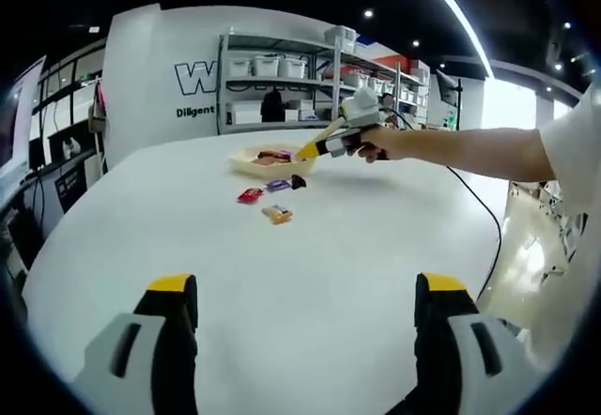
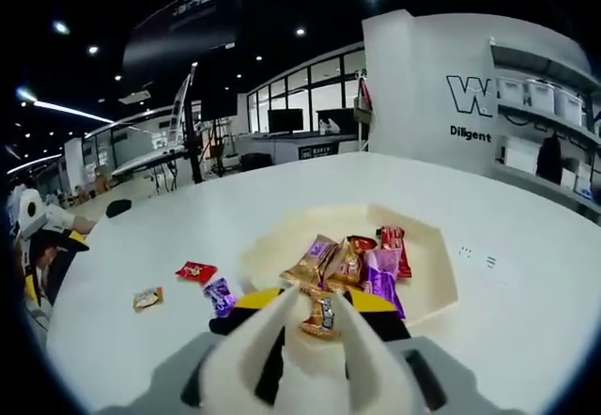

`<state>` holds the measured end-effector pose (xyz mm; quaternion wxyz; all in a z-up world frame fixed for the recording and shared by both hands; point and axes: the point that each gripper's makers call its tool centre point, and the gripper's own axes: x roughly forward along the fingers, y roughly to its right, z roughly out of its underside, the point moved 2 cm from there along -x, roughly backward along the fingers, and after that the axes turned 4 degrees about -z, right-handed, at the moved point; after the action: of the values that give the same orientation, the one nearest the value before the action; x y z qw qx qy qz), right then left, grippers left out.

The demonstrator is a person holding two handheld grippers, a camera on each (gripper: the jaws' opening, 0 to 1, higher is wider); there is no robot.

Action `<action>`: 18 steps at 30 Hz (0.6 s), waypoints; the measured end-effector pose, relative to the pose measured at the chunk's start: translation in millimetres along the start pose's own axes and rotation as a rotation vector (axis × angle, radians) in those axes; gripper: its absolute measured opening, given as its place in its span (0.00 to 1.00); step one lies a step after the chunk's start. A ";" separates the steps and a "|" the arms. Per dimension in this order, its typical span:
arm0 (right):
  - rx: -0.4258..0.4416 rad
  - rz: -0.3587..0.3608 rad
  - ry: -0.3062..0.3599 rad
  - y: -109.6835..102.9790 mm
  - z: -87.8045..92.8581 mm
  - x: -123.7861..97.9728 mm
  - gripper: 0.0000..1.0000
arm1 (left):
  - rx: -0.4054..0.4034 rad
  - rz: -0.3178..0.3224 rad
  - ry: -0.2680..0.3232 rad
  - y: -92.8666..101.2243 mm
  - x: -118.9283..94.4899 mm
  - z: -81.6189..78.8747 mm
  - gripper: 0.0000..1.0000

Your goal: Place the target food into the container with the food tongs after gripping and lifting it, then release it inside without dropping or visibly crushing the food.

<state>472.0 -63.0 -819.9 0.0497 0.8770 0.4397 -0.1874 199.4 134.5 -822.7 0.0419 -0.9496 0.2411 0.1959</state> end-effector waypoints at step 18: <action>-0.024 -0.030 0.017 -36.6 -5.5 -22.0 0.18 | 0.013 0.017 0.029 9.1 -7.8 -6.3 0.95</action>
<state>432.8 -55.9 -803.8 0.0537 0.8711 0.4556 -0.1756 191.1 128.8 -813.7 0.0426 -0.9500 0.2509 0.1808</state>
